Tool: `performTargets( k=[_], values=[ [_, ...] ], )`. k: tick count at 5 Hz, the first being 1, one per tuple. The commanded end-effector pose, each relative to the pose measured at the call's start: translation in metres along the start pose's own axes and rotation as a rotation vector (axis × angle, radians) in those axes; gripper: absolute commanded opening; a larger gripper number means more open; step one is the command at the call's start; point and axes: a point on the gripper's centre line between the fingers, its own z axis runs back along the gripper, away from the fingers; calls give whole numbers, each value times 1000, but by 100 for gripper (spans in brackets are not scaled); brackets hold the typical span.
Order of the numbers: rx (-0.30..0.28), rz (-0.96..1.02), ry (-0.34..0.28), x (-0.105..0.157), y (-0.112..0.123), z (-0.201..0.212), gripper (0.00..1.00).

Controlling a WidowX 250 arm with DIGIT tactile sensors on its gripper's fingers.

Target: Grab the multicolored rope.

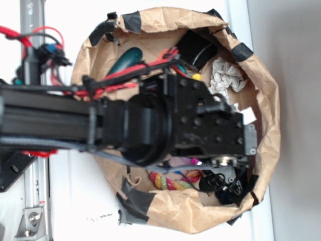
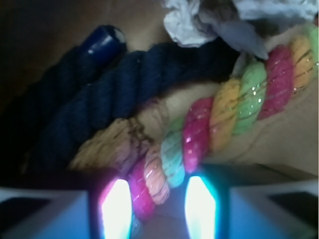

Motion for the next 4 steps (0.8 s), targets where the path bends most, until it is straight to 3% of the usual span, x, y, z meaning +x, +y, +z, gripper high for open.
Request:
performTargets(
  k=[1, 2, 3, 4],
  values=[
    [-40, -63, -75, -6, 26, 43, 0],
    [26, -261, -237, 2, 54, 91, 0],
    [5, -217, -249, 5, 68, 104, 0],
    [19, 37, -230, 3, 73, 106, 100]
  ],
)
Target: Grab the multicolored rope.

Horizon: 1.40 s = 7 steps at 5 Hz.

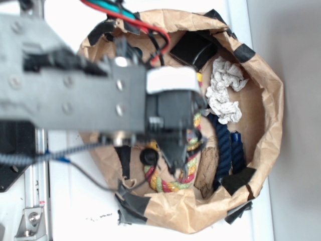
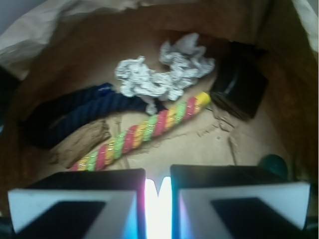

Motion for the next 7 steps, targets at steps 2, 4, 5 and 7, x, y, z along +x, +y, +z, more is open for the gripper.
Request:
performTargets(
  k=[2, 4, 5, 7],
  values=[
    [-84, 567, 190, 1, 34, -49, 100],
    [-124, 603, 222, 3, 18, -81, 100],
    [-159, 576, 213, 2, 2, -72, 100],
    [-118, 553, 263, 6, -3, -109, 100]
  ],
)
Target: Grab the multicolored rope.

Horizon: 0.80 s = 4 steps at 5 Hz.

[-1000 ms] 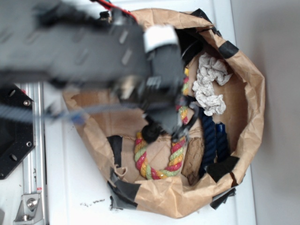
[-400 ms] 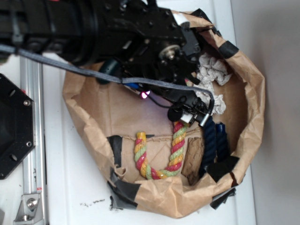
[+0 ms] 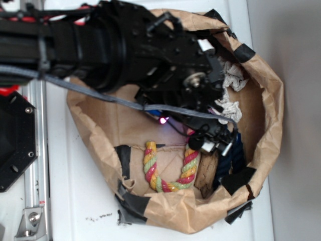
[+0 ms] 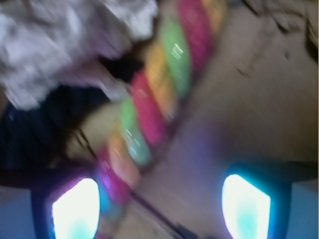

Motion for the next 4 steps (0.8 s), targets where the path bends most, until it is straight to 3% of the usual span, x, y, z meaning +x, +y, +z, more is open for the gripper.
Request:
performTargets(
  k=[1, 2, 3, 4],
  values=[
    [6, -25, -1, 11, -1, -20, 100],
    [64, -68, 22, 8, -7, -30, 30],
    [109, -124, 46, -7, -5, -38, 0],
    [65, -232, 89, -27, 8, -33, 0]
  ],
)
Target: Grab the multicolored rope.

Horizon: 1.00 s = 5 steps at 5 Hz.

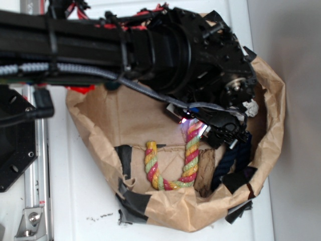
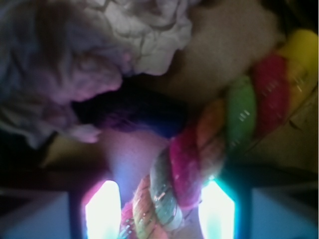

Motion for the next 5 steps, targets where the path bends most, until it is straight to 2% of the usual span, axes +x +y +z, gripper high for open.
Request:
performTargets(
  k=[1, 2, 3, 4, 5],
  values=[
    [-88, -385, -14, -32, 26, 25, 0],
    [-102, -529, -77, -22, 26, 61, 0],
    [19, -711, -129, -10, 16, 115, 0],
    [63, -786, -200, -14, 6, 159, 0],
    [68, -802, -184, -20, 6, 170, 0]
  ],
)
